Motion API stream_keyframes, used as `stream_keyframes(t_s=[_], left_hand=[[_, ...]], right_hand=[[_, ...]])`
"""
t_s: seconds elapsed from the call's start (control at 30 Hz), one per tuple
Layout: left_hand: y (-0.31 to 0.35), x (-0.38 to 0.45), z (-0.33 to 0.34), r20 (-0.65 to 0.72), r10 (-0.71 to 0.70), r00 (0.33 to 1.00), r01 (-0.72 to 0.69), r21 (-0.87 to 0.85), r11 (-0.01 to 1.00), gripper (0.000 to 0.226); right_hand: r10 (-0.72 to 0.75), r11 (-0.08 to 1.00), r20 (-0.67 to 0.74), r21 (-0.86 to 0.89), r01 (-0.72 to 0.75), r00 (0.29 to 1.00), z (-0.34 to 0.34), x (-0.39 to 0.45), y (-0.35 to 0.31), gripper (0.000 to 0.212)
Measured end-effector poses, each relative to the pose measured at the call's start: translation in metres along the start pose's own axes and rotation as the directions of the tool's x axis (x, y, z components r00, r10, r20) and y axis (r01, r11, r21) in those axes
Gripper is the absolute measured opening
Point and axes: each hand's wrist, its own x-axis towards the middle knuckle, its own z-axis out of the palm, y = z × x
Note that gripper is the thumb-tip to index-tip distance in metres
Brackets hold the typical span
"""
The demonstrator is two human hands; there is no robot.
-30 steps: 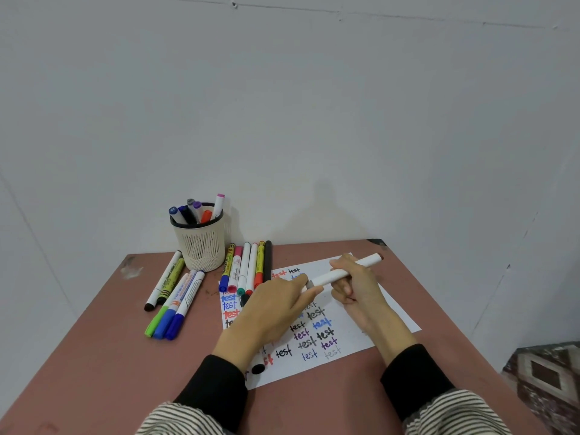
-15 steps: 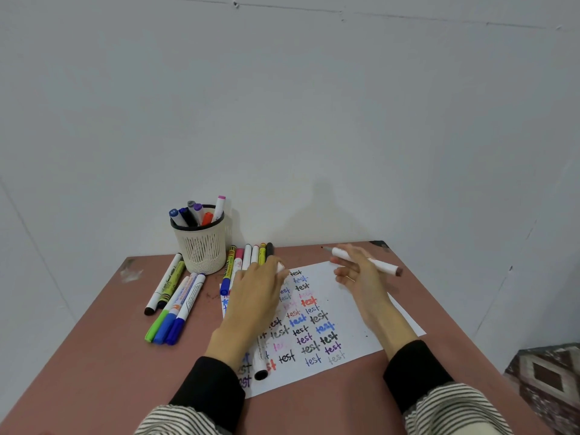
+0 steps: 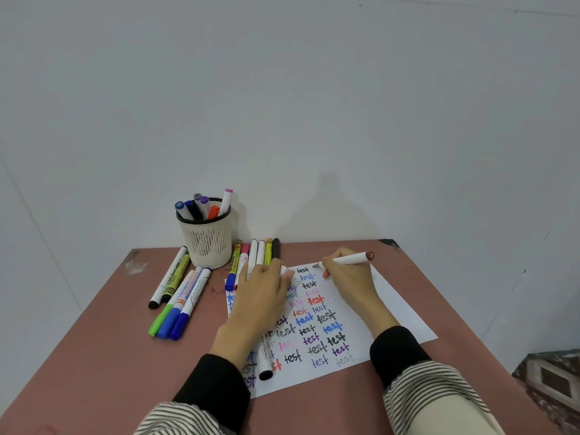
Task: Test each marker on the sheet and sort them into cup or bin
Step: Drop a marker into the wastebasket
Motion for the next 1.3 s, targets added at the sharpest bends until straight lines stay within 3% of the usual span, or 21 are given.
stream_keyframes(t_s=[0.17, 0.47, 1.3], left_hand=[[-0.0020, 0.0018, 0.0019, -0.005, -0.016, 1.000, 0.016, -0.059, 0.998, 0.030], [-0.0042, 0.0021, 0.0044, 0.013, -0.033, 0.999, 0.035, -0.098, 0.995, 0.030], [-0.0072, 0.0032, 0.0064, -0.004, -0.013, 1.000, 0.012, -0.085, 0.996, 0.032]], right_hand=[[-0.032, 0.997, 0.020, -0.066, 0.033, 0.999, 0.0026, -0.0011, 0.0013, 0.017], [-0.037, 0.999, -0.025, -0.015, 0.037, 0.999, -0.0008, -0.0027, -0.0015, 0.016], [-0.016, 0.999, -0.052, -0.041, 0.013, 0.999, -0.0012, -0.0005, 0.0015, 0.016]])
